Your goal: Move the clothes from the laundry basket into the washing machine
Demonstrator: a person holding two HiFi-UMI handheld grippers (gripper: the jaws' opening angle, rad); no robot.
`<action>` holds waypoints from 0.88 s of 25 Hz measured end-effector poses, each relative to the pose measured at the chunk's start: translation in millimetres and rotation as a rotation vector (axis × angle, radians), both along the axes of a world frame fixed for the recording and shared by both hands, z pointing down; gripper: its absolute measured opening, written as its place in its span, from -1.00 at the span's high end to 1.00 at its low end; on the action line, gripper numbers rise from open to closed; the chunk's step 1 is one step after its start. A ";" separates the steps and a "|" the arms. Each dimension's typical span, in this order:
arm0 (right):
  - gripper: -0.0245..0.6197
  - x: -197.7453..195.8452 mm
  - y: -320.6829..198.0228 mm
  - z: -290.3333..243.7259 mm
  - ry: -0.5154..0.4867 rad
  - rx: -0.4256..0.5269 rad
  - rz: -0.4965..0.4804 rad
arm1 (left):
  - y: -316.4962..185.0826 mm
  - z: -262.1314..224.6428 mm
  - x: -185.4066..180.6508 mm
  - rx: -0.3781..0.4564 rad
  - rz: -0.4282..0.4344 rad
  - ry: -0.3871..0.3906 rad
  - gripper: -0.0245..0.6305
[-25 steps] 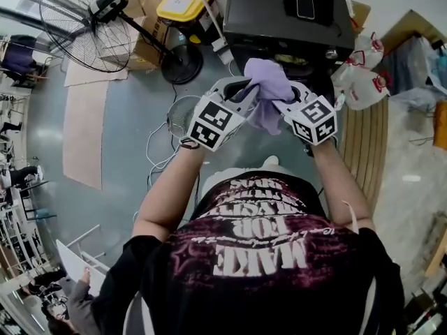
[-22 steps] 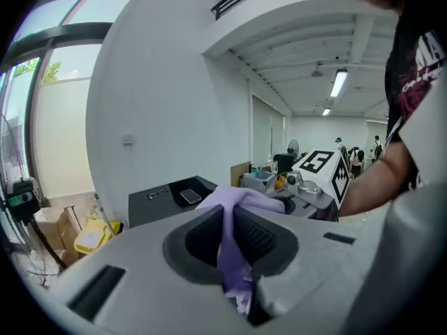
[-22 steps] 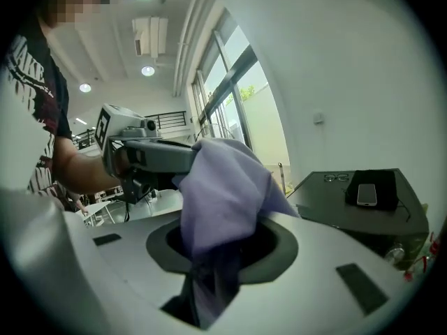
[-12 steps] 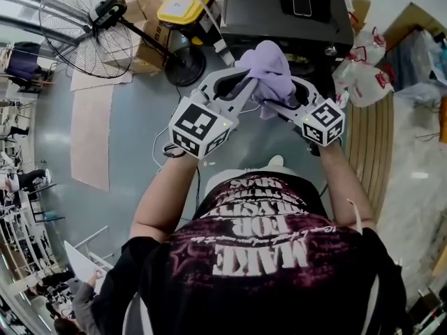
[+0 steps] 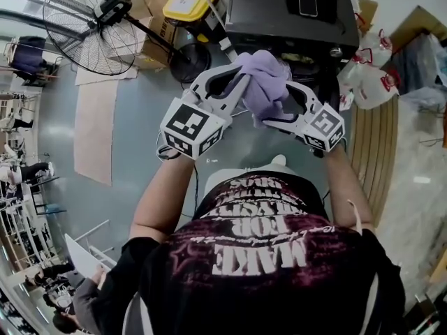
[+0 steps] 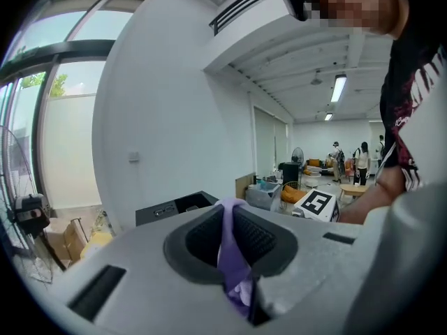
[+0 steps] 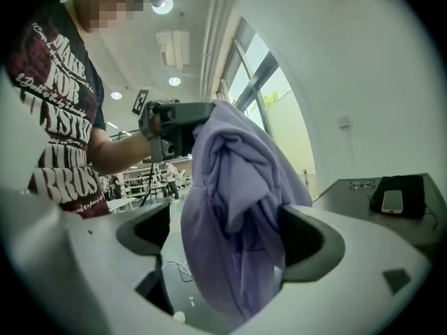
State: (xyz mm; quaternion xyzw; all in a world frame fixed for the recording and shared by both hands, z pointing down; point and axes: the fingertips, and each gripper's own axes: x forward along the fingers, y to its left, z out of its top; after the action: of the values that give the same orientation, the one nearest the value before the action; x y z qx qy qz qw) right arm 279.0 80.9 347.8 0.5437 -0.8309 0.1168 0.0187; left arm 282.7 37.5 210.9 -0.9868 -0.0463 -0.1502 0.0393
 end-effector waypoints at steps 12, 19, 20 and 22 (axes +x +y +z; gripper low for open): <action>-0.64 23.2 15.1 -18.7 -0.027 0.058 0.056 | -27.6 -0.9 -1.8 -0.094 -0.100 0.011 0.82; -0.73 29.9 17.3 15.1 0.052 -0.052 0.099 | -23.2 -29.7 -4.9 -0.087 -0.057 0.063 0.82; -0.77 29.6 10.0 19.0 0.076 -0.066 0.106 | -18.8 -34.0 -4.2 -0.080 -0.044 0.067 0.82; -0.78 30.8 -7.4 20.6 0.108 -0.072 0.132 | -9.5 -41.7 -3.6 -0.073 -0.013 0.079 0.82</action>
State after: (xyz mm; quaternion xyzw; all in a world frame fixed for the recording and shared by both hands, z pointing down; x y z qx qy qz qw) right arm 309.8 73.5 368.4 0.6017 -0.7864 0.1181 0.0751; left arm 279.1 27.9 169.2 -0.9930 -0.0437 -0.1094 0.0039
